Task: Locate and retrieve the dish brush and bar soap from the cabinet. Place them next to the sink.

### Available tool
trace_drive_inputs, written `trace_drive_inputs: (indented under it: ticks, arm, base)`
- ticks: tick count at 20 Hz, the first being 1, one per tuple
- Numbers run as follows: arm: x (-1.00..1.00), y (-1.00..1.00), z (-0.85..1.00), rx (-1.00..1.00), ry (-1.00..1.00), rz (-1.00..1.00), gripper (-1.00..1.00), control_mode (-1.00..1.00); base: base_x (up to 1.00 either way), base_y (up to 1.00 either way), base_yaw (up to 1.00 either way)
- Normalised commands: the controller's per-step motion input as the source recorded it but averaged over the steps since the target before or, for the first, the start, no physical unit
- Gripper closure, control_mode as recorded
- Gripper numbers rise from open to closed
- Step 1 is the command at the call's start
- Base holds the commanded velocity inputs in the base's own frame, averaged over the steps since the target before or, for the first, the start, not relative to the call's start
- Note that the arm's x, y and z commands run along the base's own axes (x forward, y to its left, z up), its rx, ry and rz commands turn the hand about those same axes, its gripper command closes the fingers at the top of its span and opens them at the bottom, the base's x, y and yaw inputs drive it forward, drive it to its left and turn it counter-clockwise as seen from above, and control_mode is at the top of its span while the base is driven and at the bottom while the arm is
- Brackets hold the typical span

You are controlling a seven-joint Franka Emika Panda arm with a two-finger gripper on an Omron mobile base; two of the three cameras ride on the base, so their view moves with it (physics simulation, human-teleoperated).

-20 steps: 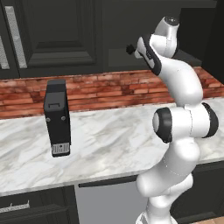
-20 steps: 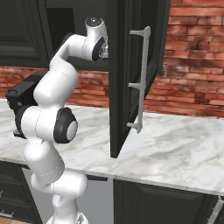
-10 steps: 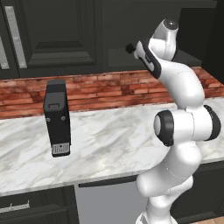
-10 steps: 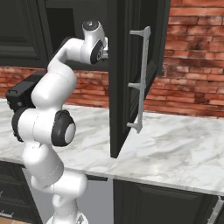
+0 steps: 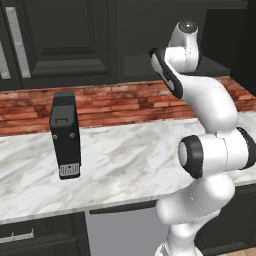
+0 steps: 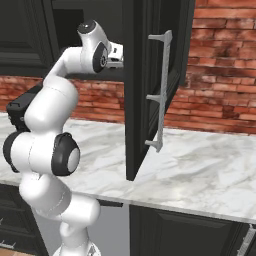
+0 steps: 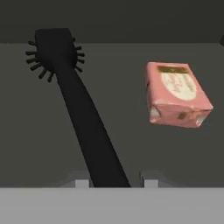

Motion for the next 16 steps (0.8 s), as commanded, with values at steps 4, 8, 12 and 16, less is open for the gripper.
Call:
trace_drive_inputs:
  ticks: [4, 8, 12, 16]
  arm:
    - [-0.6, 0.05, 0.09, 0.04, -0.05, -0.25, 1.0, -1.0]
    - [-0.67, 0.0, 0.12, 0.05, -0.05, -0.25, 1.0, -1.0]
    - [-0.79, 0.0, 0.11, 0.06, -0.04, -0.24, 1.0, -1.0]
    - [-0.88, 0.03, 0.03, 0.07, -0.03, -0.22, 1.0, -1.0]
  base:
    - [0.0, 0.0, 0.0]
    - [0.0, 0.0, 0.0]
    - [0.0, 0.0, 0.0]
    - [0.0, 0.0, 0.0]
